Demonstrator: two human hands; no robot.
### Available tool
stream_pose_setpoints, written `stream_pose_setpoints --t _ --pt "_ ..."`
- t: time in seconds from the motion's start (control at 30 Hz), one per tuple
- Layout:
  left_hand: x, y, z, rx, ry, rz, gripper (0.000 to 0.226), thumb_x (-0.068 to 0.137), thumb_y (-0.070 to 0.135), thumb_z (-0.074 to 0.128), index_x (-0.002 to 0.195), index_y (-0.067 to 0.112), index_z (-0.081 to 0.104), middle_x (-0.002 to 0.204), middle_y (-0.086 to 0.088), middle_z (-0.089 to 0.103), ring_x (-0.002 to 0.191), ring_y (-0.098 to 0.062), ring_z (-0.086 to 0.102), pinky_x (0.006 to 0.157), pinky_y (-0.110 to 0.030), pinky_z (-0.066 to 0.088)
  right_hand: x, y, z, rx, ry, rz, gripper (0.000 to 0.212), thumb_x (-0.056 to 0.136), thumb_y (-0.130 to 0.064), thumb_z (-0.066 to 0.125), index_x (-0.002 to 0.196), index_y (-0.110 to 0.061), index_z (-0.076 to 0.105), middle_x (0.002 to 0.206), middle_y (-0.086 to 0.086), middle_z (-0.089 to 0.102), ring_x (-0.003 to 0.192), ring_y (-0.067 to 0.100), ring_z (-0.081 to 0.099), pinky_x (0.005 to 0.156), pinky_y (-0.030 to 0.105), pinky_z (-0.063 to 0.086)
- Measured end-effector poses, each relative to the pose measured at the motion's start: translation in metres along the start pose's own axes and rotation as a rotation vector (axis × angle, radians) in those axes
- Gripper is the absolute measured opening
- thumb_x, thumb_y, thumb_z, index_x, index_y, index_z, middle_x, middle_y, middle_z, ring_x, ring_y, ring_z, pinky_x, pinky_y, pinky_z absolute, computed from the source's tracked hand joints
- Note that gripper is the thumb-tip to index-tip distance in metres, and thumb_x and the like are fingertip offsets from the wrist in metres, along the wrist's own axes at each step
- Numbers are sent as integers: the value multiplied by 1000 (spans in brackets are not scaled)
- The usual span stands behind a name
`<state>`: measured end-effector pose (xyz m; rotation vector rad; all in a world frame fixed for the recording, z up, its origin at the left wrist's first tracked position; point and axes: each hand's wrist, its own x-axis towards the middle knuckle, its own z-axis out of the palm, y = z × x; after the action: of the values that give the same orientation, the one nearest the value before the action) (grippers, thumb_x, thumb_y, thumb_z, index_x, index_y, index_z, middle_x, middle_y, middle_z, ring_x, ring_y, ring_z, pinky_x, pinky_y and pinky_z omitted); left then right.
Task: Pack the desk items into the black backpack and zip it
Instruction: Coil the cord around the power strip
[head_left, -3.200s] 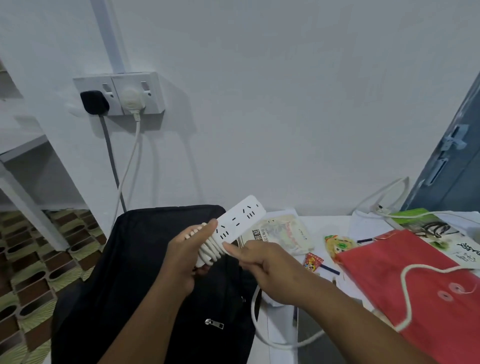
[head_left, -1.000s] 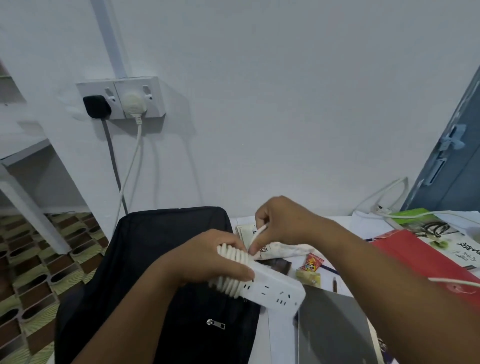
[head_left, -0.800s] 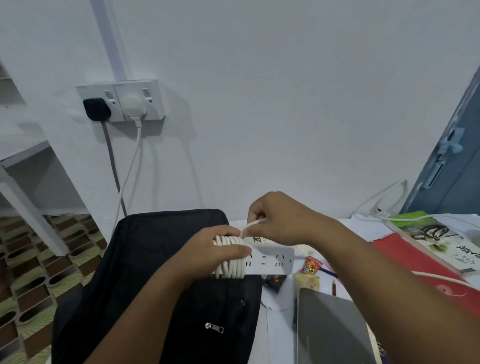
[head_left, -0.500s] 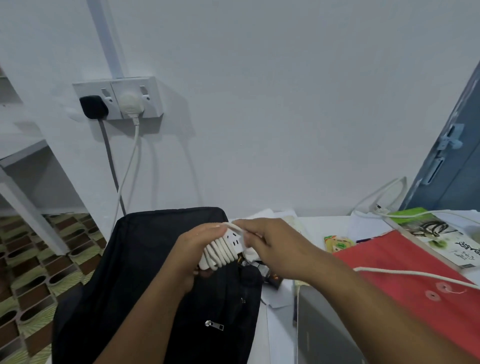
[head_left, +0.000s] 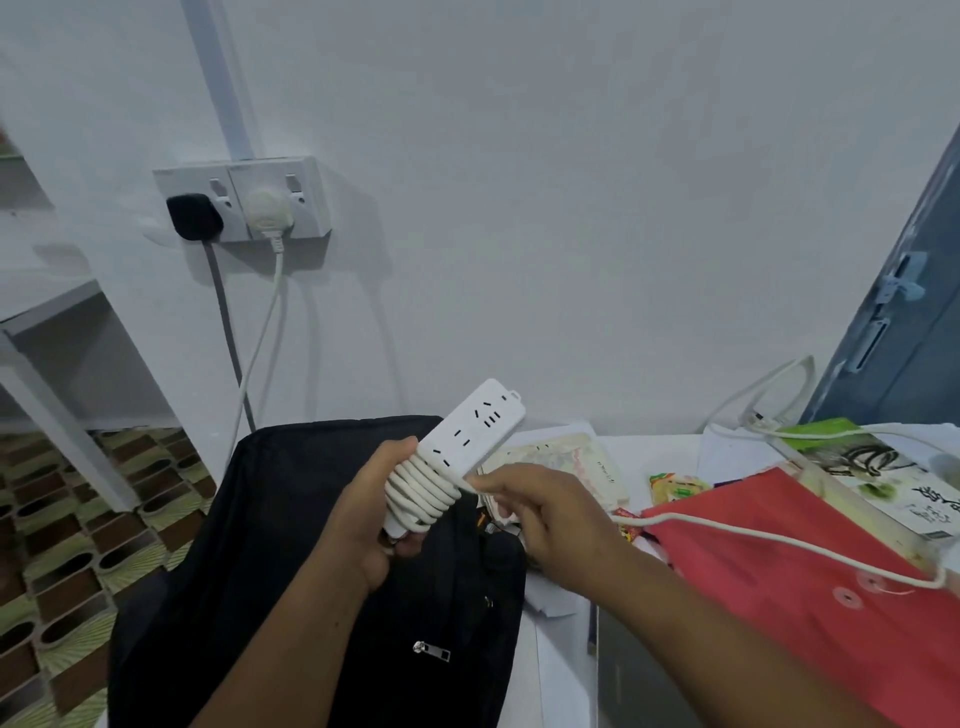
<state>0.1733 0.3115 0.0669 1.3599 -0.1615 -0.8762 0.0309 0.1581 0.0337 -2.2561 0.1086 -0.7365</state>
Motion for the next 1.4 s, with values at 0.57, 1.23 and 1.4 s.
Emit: stream_pose_setpoints --t 0.57,1.23,1.4 --pt "-20 21 -6 415 -408 214 59 56 44 85 102 8 75 100 -30 67 86 -41 58 71 -47 38 25 11 -44 -69 -486 467 26 81 -17 79 69 -30 60 50 -18 54 59 2 46 64 29 43" --pt "-11 5 8 23 -149 -25 45 82 48 70 108 11 72 78 -9 63 57 -21 57 52 -29 46 22 -17 -25 -95 -138 118 52 102 -13 45 140 -48 50 90 -11 61 68 -2 53 68 19 42" --pt "-14 4 10 1 -209 -145 54 89 48 62 112 -1 71 82 -22 66 64 -33 61 74 -56 57 4 2 2 7 -24 -75 59 93 4 43 142 -26 55 94 -20 48 84 -3 50 79 11 41"
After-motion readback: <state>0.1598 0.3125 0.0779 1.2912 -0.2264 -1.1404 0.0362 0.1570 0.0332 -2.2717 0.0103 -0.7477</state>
